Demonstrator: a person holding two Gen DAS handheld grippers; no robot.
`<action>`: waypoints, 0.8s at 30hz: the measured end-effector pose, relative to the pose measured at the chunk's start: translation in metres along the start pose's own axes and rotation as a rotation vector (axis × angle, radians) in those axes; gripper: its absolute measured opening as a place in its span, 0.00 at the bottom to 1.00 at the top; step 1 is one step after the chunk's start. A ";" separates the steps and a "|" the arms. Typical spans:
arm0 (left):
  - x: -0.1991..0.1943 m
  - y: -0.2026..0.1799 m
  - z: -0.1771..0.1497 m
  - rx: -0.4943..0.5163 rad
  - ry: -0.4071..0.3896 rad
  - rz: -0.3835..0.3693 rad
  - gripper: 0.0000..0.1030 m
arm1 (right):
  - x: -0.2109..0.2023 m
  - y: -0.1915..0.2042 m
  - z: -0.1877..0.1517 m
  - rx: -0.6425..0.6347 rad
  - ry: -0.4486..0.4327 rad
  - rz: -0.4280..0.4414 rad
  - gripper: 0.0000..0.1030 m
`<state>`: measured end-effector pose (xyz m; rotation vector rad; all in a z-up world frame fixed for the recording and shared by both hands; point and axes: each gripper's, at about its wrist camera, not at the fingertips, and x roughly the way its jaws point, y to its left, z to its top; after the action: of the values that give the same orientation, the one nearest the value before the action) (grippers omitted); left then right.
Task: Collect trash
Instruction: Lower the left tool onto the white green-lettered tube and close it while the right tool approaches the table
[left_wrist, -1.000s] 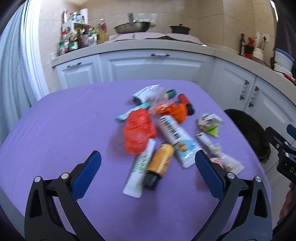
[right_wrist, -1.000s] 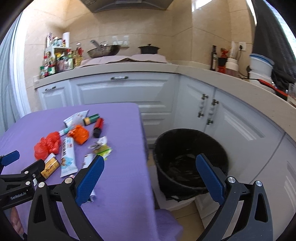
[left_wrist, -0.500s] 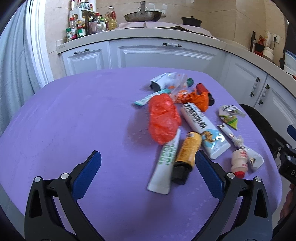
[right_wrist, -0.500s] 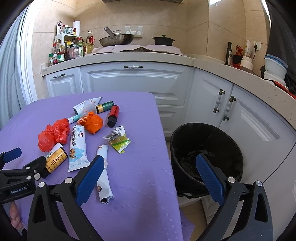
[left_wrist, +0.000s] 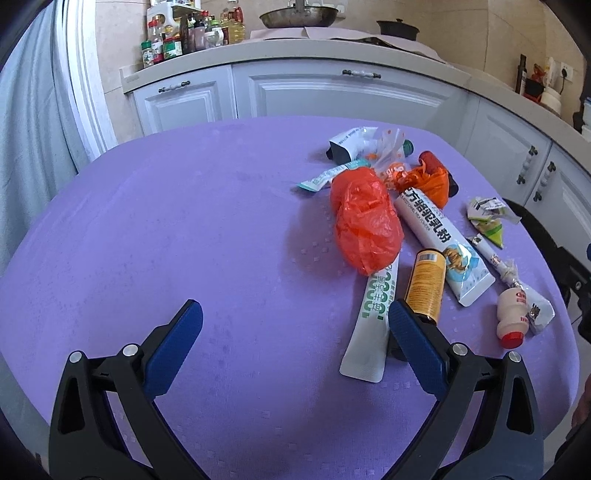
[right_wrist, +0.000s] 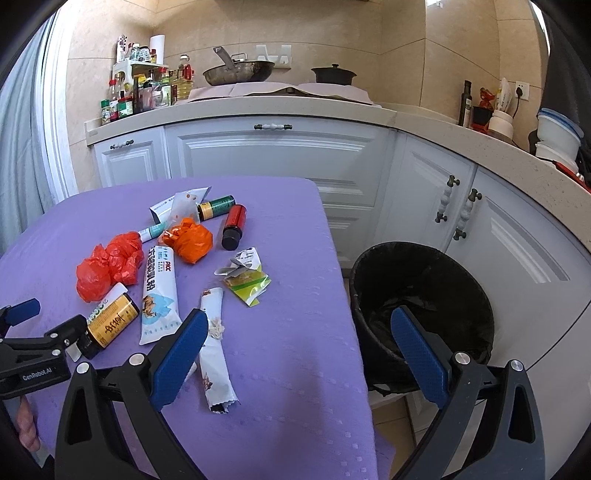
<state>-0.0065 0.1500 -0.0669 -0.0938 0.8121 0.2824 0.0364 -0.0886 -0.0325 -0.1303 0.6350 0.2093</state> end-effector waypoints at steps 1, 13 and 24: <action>0.000 -0.002 0.000 0.006 0.000 -0.005 0.95 | 0.000 0.000 0.000 -0.001 0.001 0.000 0.94; 0.005 -0.022 -0.001 0.065 0.037 -0.056 0.68 | 0.000 -0.001 -0.002 0.002 0.006 0.000 0.94; -0.002 -0.032 -0.011 0.099 0.001 -0.126 0.22 | 0.001 -0.001 -0.006 0.004 0.019 0.022 0.94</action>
<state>-0.0065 0.1169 -0.0737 -0.0524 0.8167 0.1232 0.0338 -0.0901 -0.0380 -0.1216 0.6557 0.2279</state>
